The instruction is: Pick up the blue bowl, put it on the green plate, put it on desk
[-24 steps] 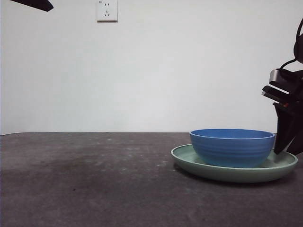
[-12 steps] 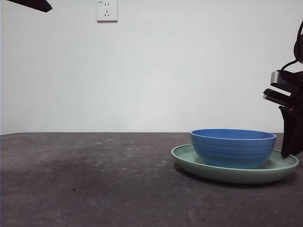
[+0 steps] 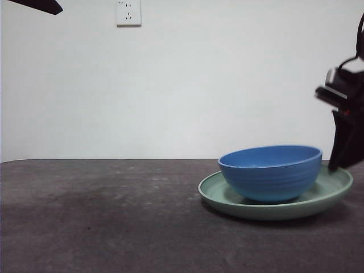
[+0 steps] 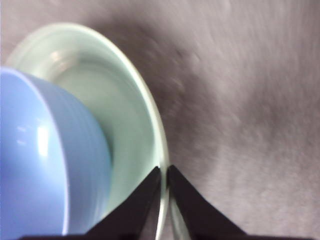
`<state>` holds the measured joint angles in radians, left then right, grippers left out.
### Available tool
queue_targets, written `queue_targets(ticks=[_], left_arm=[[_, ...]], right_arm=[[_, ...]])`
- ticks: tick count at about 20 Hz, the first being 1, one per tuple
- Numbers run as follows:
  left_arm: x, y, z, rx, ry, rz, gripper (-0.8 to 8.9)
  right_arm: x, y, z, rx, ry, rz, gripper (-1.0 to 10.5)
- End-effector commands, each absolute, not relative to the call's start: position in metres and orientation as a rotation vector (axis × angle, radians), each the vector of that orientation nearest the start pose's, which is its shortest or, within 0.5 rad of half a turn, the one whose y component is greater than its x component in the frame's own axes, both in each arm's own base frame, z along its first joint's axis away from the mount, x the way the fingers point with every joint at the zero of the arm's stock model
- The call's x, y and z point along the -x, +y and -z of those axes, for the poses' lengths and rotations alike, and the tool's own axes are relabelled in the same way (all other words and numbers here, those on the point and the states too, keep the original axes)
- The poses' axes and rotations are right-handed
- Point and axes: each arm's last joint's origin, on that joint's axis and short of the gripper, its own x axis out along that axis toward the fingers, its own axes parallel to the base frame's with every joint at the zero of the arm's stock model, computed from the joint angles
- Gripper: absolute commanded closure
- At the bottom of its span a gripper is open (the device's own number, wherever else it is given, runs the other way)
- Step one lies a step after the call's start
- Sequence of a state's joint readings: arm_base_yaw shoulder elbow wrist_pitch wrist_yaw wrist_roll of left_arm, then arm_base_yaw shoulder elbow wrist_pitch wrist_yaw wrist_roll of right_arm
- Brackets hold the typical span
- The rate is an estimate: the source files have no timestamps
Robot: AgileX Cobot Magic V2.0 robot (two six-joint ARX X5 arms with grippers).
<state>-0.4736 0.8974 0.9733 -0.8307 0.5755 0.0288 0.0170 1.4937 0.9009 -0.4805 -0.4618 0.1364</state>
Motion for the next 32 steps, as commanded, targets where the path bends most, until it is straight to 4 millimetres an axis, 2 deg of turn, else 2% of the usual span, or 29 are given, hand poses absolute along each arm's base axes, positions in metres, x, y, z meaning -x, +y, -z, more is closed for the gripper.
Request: queue_targets(ticks=[1,6,16,24,28,32], left_arm=[[-0.139,-0.090,-0.327,0.005,0.761,1.023,6.23],[-0.139,-0.090,-0.327,0.004,0.761,1.023,6.23],[-0.139,-0.090,-0.327,0.005,0.761,1.022,6.23],[-0.139,-0.090,-0.327,0.005,0.762,1.023,6.23],[-0.139,-0.090,-0.327,0.005,0.762,1.022,6.23],[-0.139,-0.090,-0.327,0.005,0.762,1.022,6.23]], right_arm=[[-0.282,0.019,-0.209,-0.407,1.043,-0.387,9.3],[-0.280,0.024,-0.223,-0.442,0.989,-0.411,9.3],[-0.280,0.032,-0.223,-0.423,0.995,-0.384,9.3],[-0.289,0.056,-0.232,-0.537,0.905,-0.462,9.3],[-0.293,0.072,-0.226,-0.562,0.920,-0.491,9.3],[-0.302,0.101,-0.214,-0.609,0.920,-0.548,9.3]])
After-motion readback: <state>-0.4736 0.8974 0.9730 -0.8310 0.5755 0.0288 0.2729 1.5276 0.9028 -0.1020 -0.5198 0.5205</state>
